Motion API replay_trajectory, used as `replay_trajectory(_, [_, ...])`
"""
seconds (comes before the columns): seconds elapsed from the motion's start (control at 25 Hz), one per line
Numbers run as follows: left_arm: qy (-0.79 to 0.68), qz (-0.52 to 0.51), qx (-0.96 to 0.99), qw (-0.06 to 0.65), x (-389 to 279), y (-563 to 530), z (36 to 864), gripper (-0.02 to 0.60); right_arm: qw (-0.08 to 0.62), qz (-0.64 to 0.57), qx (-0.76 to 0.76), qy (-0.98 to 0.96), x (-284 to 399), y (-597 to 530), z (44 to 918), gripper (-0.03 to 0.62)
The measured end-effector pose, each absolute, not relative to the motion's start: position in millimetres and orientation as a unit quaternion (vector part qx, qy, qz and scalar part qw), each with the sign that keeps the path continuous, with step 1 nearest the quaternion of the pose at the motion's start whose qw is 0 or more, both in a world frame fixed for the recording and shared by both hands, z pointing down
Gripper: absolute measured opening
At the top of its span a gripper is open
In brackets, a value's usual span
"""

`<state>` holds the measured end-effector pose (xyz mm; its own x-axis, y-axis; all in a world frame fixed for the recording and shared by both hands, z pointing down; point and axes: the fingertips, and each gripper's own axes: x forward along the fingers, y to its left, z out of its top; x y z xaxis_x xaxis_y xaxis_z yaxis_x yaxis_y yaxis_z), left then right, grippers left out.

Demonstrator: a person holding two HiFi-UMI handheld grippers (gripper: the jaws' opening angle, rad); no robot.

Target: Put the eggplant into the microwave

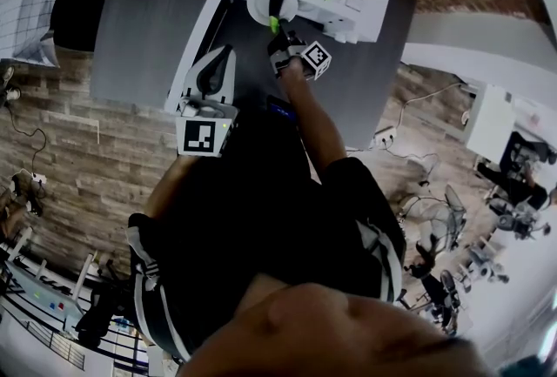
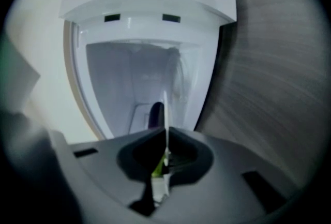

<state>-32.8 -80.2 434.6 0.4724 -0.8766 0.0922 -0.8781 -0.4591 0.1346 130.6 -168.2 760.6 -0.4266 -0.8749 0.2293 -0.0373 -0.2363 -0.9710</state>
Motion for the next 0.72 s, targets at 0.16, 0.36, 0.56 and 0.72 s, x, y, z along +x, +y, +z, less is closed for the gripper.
replay_trajectory(0.16, [-0.514,0.005,0.854,0.083,-33,-82,436,0.035,0.324,-0.659,-0.431,0.524,132,-175,767,0.038])
replay_trajectory(0.36, [-0.513,0.005,0.853,0.09,-34,-85,439,0.035,0.318,-0.663,-0.442,0.515,132,-179,775,0.038])
replay_trajectory(0.56, [-0.513,0.006,0.853,0.093,-34,-89,442,0.035,0.32,-0.667,-0.443,0.507,131,-183,780,0.038])
replay_trajectory(0.72, [-0.514,0.004,0.853,0.093,-34,-92,442,0.035,0.318,-0.668,-0.445,0.505,130,-186,782,0.038])
